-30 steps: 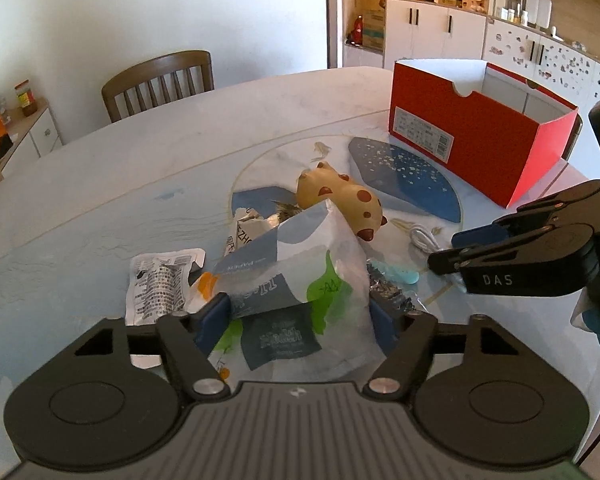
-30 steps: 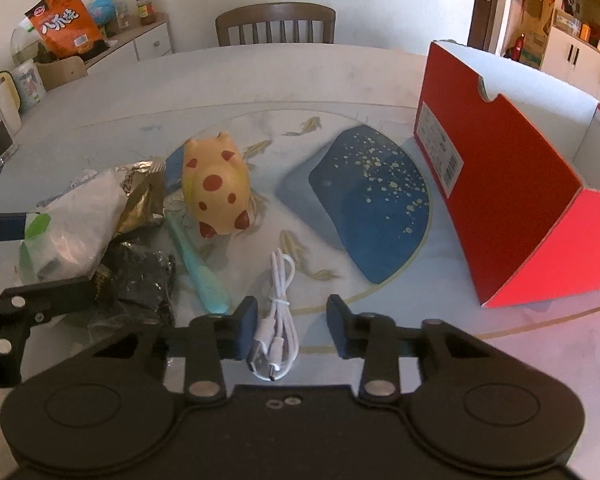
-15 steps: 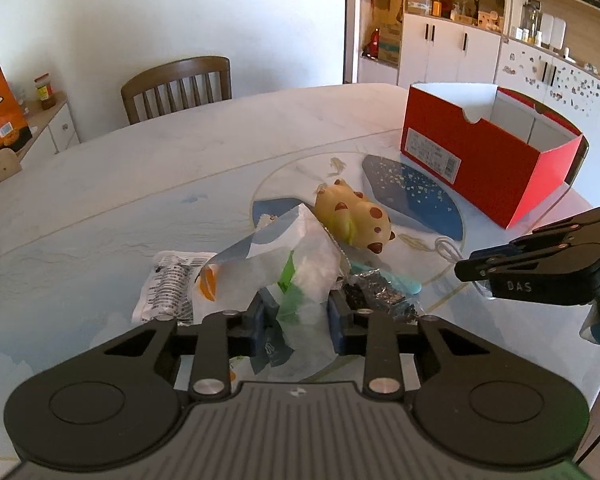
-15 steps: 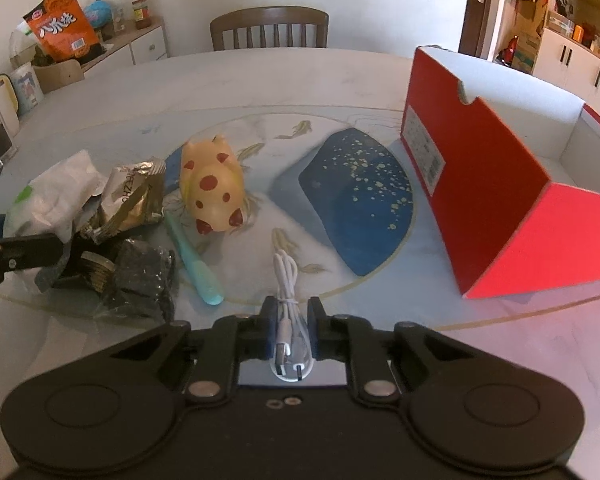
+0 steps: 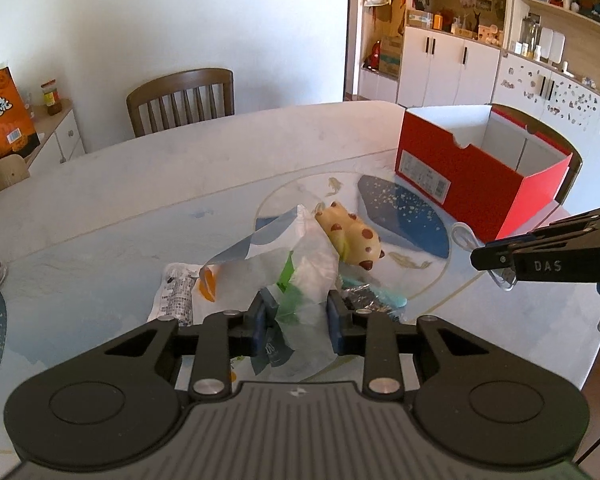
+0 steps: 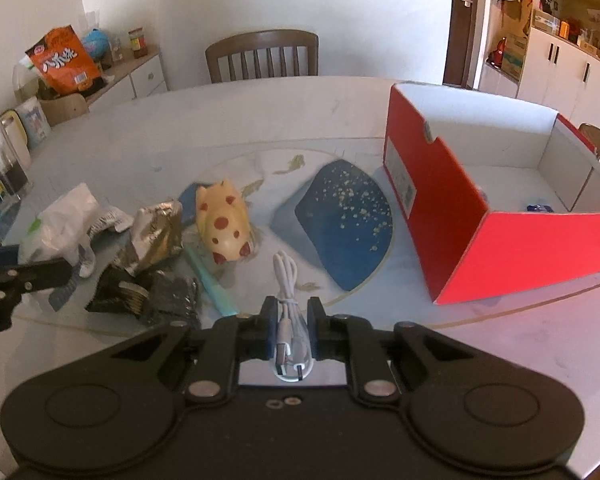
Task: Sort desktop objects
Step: 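Carry the white bag with left tool while right tool carries the cable into the red box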
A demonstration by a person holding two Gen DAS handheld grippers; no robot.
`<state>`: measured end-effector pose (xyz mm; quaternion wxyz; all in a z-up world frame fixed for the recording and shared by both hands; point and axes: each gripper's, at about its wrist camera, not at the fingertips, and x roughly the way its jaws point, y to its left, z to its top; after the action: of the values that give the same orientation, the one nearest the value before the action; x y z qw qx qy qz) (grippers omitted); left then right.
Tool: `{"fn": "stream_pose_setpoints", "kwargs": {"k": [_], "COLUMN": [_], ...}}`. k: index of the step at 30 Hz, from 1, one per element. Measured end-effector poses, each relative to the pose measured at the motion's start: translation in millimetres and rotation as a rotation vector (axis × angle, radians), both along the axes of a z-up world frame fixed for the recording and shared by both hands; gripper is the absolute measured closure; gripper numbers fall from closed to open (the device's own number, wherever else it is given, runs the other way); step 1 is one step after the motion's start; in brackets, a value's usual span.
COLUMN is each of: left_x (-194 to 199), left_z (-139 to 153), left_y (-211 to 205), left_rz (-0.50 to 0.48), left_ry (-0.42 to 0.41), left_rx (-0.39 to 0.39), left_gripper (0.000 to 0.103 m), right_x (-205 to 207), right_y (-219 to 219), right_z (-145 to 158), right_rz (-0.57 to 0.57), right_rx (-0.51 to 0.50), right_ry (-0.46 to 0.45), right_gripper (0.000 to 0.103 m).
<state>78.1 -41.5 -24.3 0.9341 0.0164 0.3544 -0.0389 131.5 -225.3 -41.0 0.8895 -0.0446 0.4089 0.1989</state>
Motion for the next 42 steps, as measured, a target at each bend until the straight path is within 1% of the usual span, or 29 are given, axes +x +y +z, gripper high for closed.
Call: {"fn": "stream_pose_setpoints", "kwargs": {"k": [8,15,23,33,42], "left_x": [-4,-6,-6,6,26], "left_z": [14,25,41,57,65], "left_y": [-4,-8,-14,-38,-71], "left_rz": [-0.009,-0.005,0.008,-0.001,-0.020], "left_ry": [-0.009,-0.017,-0.046,-0.065,-0.077], "left_rx": [-0.019,-0.037,-0.052,-0.050,-0.058], "left_gripper": [0.075,0.075,0.075,0.075,0.075], "right_x": [-6,-7,-3,11,29], "right_y": [-8,-15,-30,-56,-84], "right_z": [23,35,49,67,78], "right_rz": [0.002,-0.002,-0.003,-0.008,-0.017], "right_rx": [0.026,0.047,0.067,0.106,0.121], "right_ry": [-0.022,-0.032,-0.057,-0.078,-0.094], "right_gripper": [0.089,0.089,0.088,0.088,0.088]}}
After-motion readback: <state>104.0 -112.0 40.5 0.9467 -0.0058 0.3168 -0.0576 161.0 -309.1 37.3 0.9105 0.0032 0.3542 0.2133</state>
